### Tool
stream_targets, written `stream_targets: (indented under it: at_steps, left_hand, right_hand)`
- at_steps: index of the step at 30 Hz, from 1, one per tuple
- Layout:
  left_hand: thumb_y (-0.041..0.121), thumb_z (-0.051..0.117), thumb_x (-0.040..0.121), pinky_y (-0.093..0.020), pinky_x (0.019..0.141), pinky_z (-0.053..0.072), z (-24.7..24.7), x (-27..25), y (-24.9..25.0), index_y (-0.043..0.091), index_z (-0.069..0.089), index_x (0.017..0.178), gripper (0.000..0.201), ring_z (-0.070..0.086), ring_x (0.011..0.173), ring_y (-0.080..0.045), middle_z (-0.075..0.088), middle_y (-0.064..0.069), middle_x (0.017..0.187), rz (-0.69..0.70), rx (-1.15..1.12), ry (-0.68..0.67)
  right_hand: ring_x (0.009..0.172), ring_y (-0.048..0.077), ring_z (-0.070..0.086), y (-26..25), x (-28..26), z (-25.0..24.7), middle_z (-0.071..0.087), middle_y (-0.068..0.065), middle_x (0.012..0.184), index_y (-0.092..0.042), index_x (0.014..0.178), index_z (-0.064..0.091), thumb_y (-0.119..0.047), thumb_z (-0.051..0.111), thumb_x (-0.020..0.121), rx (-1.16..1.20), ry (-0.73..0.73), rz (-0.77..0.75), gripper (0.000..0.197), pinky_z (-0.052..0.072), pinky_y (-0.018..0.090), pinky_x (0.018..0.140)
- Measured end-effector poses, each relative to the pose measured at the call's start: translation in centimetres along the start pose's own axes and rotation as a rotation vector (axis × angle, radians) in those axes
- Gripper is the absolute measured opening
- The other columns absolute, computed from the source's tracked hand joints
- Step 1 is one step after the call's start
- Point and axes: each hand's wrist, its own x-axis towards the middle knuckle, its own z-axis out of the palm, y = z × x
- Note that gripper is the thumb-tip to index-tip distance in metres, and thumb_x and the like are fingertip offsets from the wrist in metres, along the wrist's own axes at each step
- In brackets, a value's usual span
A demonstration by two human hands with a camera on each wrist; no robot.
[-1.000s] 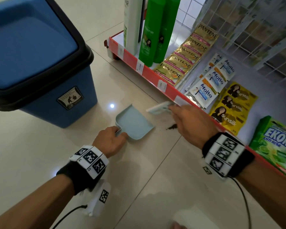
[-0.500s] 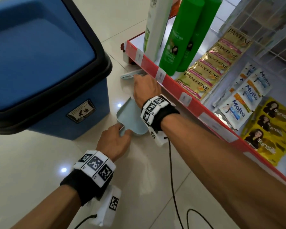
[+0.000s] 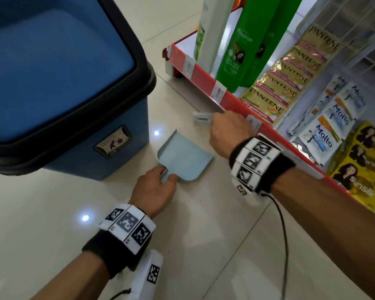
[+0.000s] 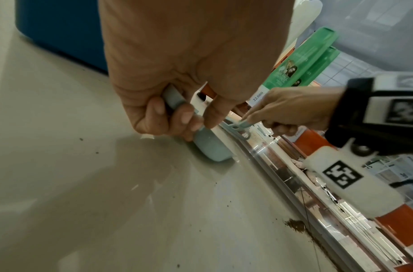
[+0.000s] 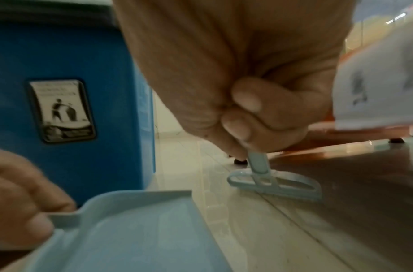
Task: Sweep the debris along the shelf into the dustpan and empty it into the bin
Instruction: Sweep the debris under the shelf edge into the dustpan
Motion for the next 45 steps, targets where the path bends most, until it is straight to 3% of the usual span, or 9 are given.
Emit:
stream_targets:
  at_steps: [3,7,10,15,22,27,35,40,45]
  left_hand:
    - [0.037,0.048,0.094,-0.032,0.071,0.045,0.2,0.0,0.2,0.013,0.061,0.091,0.027,0.058,0.081,-0.022,0.064,-0.003,0.085,0.012,0.009,0.006]
    - [0.04,0.048,0.094,-0.038,0.078,0.051,0.5,-0.2,0.6,0.015,0.063,0.096,0.029,0.062,0.084,-0.023,0.067,-0.004,0.089,0.026,0.042,0.007]
    - [0.038,0.048,0.093,-0.04,0.073,0.051,0.5,-0.7,0.3,0.013,0.062,0.089,0.029,0.062,0.077,-0.023,0.066,-0.005,0.081,0.047,0.052,0.011]
    - [0.037,0.049,0.094,-0.03,0.067,0.047,0.5,-1.8,-0.6,0.012,0.062,0.091,0.029,0.061,0.077,-0.017,0.067,-0.004,0.083,0.06,0.064,0.002]
    - [0.038,0.049,0.094,-0.033,0.071,0.045,0.9,-3.1,-0.4,0.013,0.062,0.095,0.028,0.061,0.083,-0.023,0.066,-0.004,0.088,0.042,0.1,-0.038]
    - [0.037,0.049,0.094,-0.032,0.07,0.045,1.6,-3.5,0.0,0.014,0.063,0.095,0.026,0.062,0.082,-0.024,0.067,-0.004,0.088,0.046,0.128,-0.055]
    - [0.047,0.047,0.089,-0.031,0.066,0.042,1.3,-4.5,0.0,0.015,0.063,0.092,0.036,0.06,0.078,-0.022,0.066,-0.004,0.084,0.029,0.156,-0.054]
    - [0.04,0.049,0.094,-0.031,0.073,0.042,0.9,-4.6,-0.6,0.011,0.063,0.103,0.033,0.061,0.089,-0.028,0.068,-0.011,0.097,0.016,0.158,-0.034]
    - [0.04,0.048,0.094,-0.034,0.088,0.045,0.9,-4.6,-1.1,0.006,0.06,0.121,0.045,0.059,0.109,-0.033,0.065,-0.016,0.119,-0.016,0.17,-0.035]
  right_hand:
    - [0.089,0.035,0.064,-1.2,0.0,-1.2,0.067,0.016,0.096,-0.008,0.094,0.064,-0.01,0.056,0.09,0.027,0.032,-0.053,0.009,0.038,0.034,0.064]
    - [0.106,0.03,0.065,-4.5,4.0,-1.1,0.069,0.011,0.113,-0.011,0.118,0.064,-0.007,0.042,0.097,0.072,0.124,-0.161,0.031,0.05,0.038,0.083]
    - [0.111,0.027,0.064,-4.9,6.6,0.1,0.067,0.009,0.118,-0.01,0.114,0.065,-0.007,0.036,0.101,-0.041,0.101,-0.152,0.033,0.05,0.036,0.086]
    - [0.094,0.03,0.069,-1.3,3.4,2.2,0.071,0.012,0.1,-0.008,0.098,0.07,-0.007,0.043,0.098,-0.126,0.011,-0.11,0.027,0.045,0.033,0.066]
    - [0.073,0.022,0.06,6.3,-8.1,-0.1,0.06,0.006,0.083,-0.011,0.103,0.063,-0.019,0.046,0.099,-0.176,-0.216,-0.04,0.019,0.05,0.033,0.069]
    - [0.059,0.02,0.042,5.4,-8.2,-2.8,0.041,-0.005,0.063,-0.019,0.112,0.06,-0.012,0.045,0.096,-0.141,-0.043,-0.161,0.023,0.033,0.029,0.051]
    - [0.095,0.03,0.068,-0.8,0.9,-1.8,0.068,0.01,0.107,-0.01,0.121,0.062,-0.006,0.039,0.098,-0.117,0.017,-0.18,0.033,0.041,0.034,0.067]
    - [0.1,0.031,0.066,2.5,-1.5,-0.3,0.068,0.009,0.105,-0.014,0.114,0.064,-0.008,0.041,0.096,-0.129,-0.129,-0.16,0.03,0.045,0.035,0.08]
    - [0.081,0.022,0.06,8.5,-7.9,-1.5,0.059,0.003,0.092,-0.019,0.119,0.062,-0.019,0.042,0.099,-0.21,-0.25,-0.15,0.028,0.054,0.035,0.074]
